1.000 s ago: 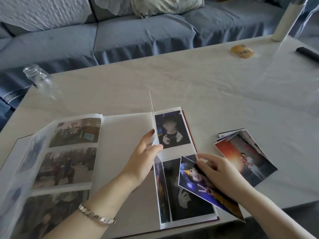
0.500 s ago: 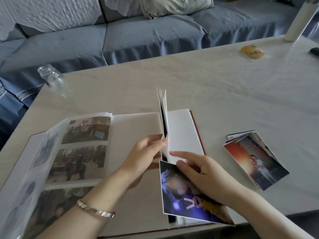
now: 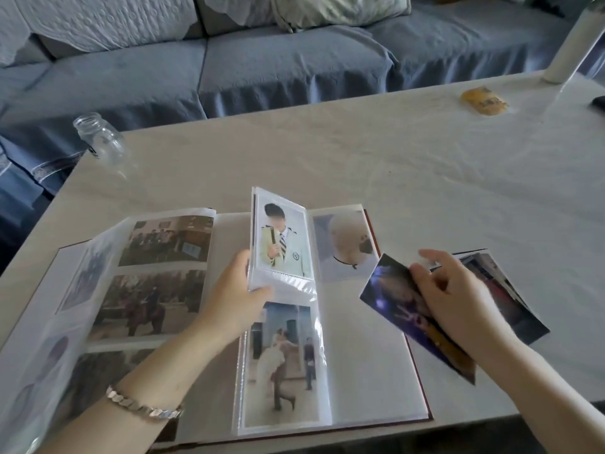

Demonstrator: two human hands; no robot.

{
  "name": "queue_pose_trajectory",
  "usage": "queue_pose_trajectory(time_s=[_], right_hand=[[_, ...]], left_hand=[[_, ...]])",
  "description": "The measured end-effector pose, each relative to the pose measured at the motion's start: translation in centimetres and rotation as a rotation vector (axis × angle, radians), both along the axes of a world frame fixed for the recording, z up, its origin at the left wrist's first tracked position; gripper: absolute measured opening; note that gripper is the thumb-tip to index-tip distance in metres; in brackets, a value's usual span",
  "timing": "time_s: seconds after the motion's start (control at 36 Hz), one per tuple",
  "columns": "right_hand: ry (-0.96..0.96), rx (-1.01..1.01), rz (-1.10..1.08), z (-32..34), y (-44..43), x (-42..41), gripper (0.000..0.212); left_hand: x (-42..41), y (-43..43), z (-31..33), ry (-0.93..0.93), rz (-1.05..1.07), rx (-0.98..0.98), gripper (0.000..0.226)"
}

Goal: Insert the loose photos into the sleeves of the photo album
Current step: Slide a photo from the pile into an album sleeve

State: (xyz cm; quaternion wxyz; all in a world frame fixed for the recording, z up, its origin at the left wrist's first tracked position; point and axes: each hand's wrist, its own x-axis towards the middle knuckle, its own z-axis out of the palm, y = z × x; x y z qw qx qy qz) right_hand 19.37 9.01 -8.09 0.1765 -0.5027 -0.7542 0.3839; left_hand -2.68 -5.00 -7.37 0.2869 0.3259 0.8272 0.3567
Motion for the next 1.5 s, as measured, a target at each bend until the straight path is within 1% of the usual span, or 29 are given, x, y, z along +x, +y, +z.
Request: queue_pose_trajectory(time_s=[0.08, 0.14, 0.17, 0.22, 0.31, 0.36, 0.39, 0.42, 0.44, 0.53, 0.58, 0.64, 0.72, 0.81, 0.86, 0.89, 0.94, 0.97, 1.0, 1.03, 1.08, 1.14, 1.19, 1.22, 1.28, 1.33, 1.36, 1.39, 1.5], right_hand=[[-0.009, -0.063, -0.081, -0.6, 1.1, 0.1, 0.036], [0.006, -0.125, -0.109, -0.7, 1.6, 0.0, 0.032], [0.030, -0.146, -0.113, -0.7, 1.7, 0.0, 0.028], [0.085, -0.167, -0.103, -0.3, 1.3, -0.1, 0.028], [0.109, -0.188, -0.078, 0.0, 0.4, -0.1, 0.033], [0.114, -0.238, -0.080, -0.1, -0.1, -0.2, 0.032], [0.115, -0.259, -0.085, -0.3, -0.3, -0.2, 0.032], [0.124, -0.278, -0.090, -0.4, -0.5, -0.2, 0.032], [0.140, -0.297, -0.093, -0.5, -0.7, -0.2, 0.032], [0.187, -0.361, -0.105, -0.7, -1.2, -0.2, 0.028], [0.203, -0.408, -0.133, -0.7, -1.6, -0.2, 0.026], [0.241, -0.463, -0.165, -0.8, -1.8, -0.4, 0.027], [0.337, -0.540, -0.178, -0.6, -2.4, -1.0, 0.024], [0.401, -0.576, -0.115, -0.4, -3.3, -1.9, 0.019], [0.429, -0.571, -0.095, -0.4, -3.9, -2.6, 0.017], [0.448, -0.566, -0.089, -0.3, -4.3, -2.9, 0.018], [0.471, -0.549, -0.068, -0.4, -4.9, -3.5, 0.020], [0.470, -0.536, -0.054, -0.4, -5.2, -3.8, 0.021], [0.464, -0.522, -0.039, -0.3, -5.4, -4.1, 0.022], [0.447, -0.502, -0.020, -0.4, -5.6, -4.3, 0.022], [0.394, -0.433, 0.021, -0.6, -6.0, -4.6, 0.024], [0.304, -0.294, 0.045, -1.0, -6.2, -4.6, 0.028], [0.093, -0.093, 0.084, -1.5, -6.4, -4.2, 0.041], [-0.050, -0.016, 0.144, -1.7, -6.6, -4.0, 0.053], [-0.348, 0.066, 0.284, -2.4, -7.1, -3.6, 0.091], [-0.524, 0.147, 0.365, -3.5, -7.4, -3.4, 0.121], [-0.561, 0.169, 0.380, -4.1, -7.5, -3.3, 0.127], [-0.574, 0.183, 0.379, -4.5, -7.5, -3.2, 0.126], [-0.549, 0.193, 0.354, -4.8, -7.4, -3.0, 0.107]], left_hand=[[0.4, -0.7, -0.4, 0.050, 0.032, -0.053, 0.073], [1.1, -1.1, -0.9, 0.244, -0.036, -0.145, 0.081], [1.5, -1.2, -1.1, 0.370, -0.074, -0.165, 0.080], [2.1, -0.9, -2.1, 0.536, -0.171, -0.043, 0.068], [3.2, -0.4, -2.7, 0.529, -0.491, 0.119, 0.038], [4.2, -0.3, -2.5, 0.660, -0.668, 0.097, 0.026], [4.7, -0.2, -2.2, 0.716, -0.705, 0.095, 0.028], [5.1, -0.2, -1.6, 0.729, -0.753, 0.030, 0.030], [5.3, -0.2, -1.5, 0.706, -0.771, -0.042, 0.031], [4.7, -0.7, -2.3, 0.711, -0.828, -0.130, 0.030], [4.2, -1.1, -2.5, 0.794, -0.825, -0.091, 0.026], [3.7, -1.4, -2.8, 0.782, -0.759, -0.065, 0.025], [3.3, -1.6, -3.0, 0.565, -0.620, -0.052, 0.022], [2.8, -2.2, -2.9, 0.214, -0.459, -0.030, 0.005], [2.9, -1.7, -3.0, -0.083, -0.293, 0.020, 0.011], [3.0, -1.3, -2.9, -0.220, -0.218, 0.041, 0.018], [2.6, -0.7, -2.8, -0.465, -0.069, 0.058, 0.045], [2.6, -0.5, -2.4, -0.546, -0.088, 0.044, 0.056], [2.7, -0.3, -1.9, -0.541, -0.133, 0.020, 0.060], [3.1, -0.3, -1.6, -0.478, -0.171, 0.007, 0.054], [3.2, -1.1, -1.4, -0.322, -0.138, 0.021, 0.033], [3.2, -1.2, -1.9, -0.274, 0.003, 0.089, 0.020], [2.9, -1.1, -2.2, -0.222, 0.147, 0.114, 0.015], [2.7, -1.2, -2.3, -0.181, 0.202, 0.107, 0.015], [2.3, -1.8, -2.4, -0.086, 0.272, 0.121, 0.017], [2.2, -2.1, -2.3, -0.041, 0.276, 0.109, 0.021], [2.1, -2.2, -2.5, -0.030, 0.269, 0.099, 0.022], [2.0, -2.2, -2.7, -0.026, 0.264, 0.087, 0.023], [2.2, -2.4, -2.4, 0.022, 0.176, 0.054, 0.023]])
